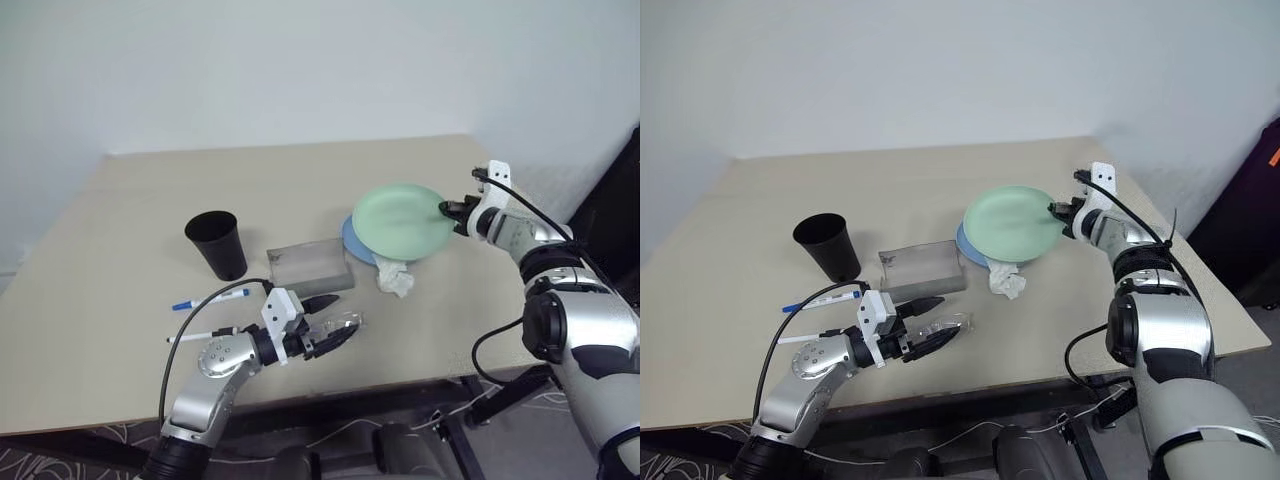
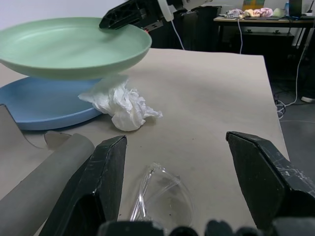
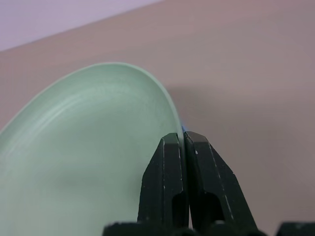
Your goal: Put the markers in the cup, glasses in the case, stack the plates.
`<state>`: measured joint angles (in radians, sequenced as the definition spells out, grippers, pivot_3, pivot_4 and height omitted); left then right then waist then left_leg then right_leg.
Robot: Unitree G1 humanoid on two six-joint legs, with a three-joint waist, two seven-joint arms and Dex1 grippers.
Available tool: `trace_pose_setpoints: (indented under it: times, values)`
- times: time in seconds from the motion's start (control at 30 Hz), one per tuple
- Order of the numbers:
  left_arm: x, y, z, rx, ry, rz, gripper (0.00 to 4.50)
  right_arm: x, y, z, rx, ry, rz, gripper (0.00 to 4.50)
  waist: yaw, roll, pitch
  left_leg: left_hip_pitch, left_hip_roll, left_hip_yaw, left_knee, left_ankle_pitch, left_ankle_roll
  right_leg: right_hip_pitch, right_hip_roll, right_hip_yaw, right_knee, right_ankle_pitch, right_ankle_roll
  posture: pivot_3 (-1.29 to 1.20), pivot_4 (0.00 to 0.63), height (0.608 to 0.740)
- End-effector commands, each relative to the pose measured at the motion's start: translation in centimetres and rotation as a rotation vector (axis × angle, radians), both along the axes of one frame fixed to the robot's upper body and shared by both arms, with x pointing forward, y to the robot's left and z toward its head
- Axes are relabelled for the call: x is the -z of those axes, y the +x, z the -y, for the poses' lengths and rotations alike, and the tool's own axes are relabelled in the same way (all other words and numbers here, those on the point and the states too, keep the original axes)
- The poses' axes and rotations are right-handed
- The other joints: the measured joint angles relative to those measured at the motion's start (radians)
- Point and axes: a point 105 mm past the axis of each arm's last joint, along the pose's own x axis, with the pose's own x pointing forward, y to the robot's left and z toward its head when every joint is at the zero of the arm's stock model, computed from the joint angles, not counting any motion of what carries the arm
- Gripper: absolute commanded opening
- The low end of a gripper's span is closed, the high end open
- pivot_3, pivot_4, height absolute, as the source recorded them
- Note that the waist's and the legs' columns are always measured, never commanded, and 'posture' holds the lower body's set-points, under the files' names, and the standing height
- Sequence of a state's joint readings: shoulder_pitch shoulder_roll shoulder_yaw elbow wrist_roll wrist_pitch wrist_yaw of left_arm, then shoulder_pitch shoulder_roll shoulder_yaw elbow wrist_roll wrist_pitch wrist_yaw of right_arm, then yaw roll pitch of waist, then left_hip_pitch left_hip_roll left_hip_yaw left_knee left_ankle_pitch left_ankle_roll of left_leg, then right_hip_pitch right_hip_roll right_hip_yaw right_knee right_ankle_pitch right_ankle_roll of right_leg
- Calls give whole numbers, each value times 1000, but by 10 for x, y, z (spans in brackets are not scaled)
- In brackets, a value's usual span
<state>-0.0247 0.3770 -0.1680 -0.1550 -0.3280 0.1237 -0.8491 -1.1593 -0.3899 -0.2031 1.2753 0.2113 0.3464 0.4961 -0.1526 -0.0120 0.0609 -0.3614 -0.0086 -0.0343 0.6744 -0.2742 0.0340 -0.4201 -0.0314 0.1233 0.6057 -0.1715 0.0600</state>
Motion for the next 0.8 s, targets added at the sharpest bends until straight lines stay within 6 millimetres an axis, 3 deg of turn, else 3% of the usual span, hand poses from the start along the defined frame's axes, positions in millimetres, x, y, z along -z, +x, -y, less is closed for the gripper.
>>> trace_pose_setpoints:
  times: [0.03,0.07,0.27,0.53,0.77,0.8]
  values:
    - [-12,3,-1,-9,-5,57,3428,-33,12,-4,45,-4,114,13,-1,0,0,0,0,0,0,0,0,0,0,0,0,0,0,0,0,737]
    - [-12,2,-2,-12,-5,57,3428,-34,12,-6,45,13,118,501,-1,0,0,0,0,0,0,0,0,0,0,0,0,0,0,0,0,737]
    - [-12,0,-4,-27,-6,54,3428,-38,14,-16,23,52,156,2384,-3,0,0,1,0,0,0,0,0,0,0,0,0,0,0,0,0,737]
    - [-13,2,-5,-27,2,57,3428,-36,-4,-23,-271,-24,235,2384,0,1,0,1,0,0,0,0,0,1,0,0,0,0,0,0,0,737]
    - [-13,7,-15,-39,27,66,3428,-12,-38,-27,-556,-110,185,2384,0,2,-1,1,0,-1,1,0,0,1,0,0,1,0,0,0,0,737]
    - [-13,9,-17,-42,30,67,3428,-8,-44,-28,-593,-111,170,2572,-1,2,-1,2,0,-1,1,0,0,1,0,-1,2,0,0,0,0,737]
